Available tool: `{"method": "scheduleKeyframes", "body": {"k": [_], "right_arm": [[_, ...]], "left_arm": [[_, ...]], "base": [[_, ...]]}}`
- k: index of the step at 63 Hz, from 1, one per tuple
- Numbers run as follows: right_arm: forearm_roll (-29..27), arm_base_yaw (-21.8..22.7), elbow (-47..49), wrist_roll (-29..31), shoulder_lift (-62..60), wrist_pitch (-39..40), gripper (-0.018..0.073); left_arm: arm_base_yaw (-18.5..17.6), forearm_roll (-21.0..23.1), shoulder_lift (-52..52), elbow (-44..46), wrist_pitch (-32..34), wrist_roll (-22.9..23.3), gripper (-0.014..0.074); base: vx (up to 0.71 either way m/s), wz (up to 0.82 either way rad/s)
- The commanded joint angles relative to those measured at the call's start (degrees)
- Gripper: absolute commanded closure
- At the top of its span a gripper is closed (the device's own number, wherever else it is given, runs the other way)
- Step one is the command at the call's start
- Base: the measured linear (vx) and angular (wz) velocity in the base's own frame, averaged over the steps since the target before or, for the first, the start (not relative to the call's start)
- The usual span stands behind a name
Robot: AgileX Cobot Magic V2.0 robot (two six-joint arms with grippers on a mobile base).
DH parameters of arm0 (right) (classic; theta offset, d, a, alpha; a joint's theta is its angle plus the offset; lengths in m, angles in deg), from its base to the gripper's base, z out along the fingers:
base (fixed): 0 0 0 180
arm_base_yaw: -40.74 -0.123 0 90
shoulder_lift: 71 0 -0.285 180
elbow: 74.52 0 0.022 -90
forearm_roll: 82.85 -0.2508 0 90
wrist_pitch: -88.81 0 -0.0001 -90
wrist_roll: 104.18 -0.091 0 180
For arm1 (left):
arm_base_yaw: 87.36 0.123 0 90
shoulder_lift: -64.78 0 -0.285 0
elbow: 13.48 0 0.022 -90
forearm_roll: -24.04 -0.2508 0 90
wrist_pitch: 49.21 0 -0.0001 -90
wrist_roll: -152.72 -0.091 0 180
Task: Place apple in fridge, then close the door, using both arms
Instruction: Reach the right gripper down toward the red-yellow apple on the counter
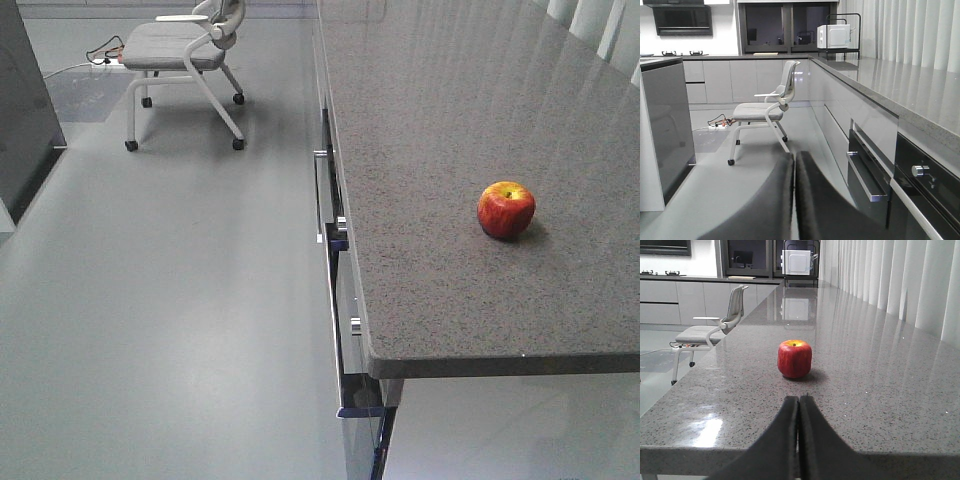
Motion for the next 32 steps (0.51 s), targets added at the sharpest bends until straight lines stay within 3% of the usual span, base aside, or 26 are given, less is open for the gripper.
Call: {"method": "scheduleKeyframes", "body": {"k": [1,32], "right_arm": [[0.00,0.26,-0.80,0.32,-0.79,4.51,0.0563],[-1.49,0.26,-0.63,-0.17,-0.79,6.94,0.0563]], "left_arm": [[-0.43,0.52,0.89,-1.20,4.07,0.23,0.0603],[-0.43,0.52,0.89,-1.20,4.07,0.23,0.0603]], "base": [[0.00,0.00],[0.00,0.00]]}}
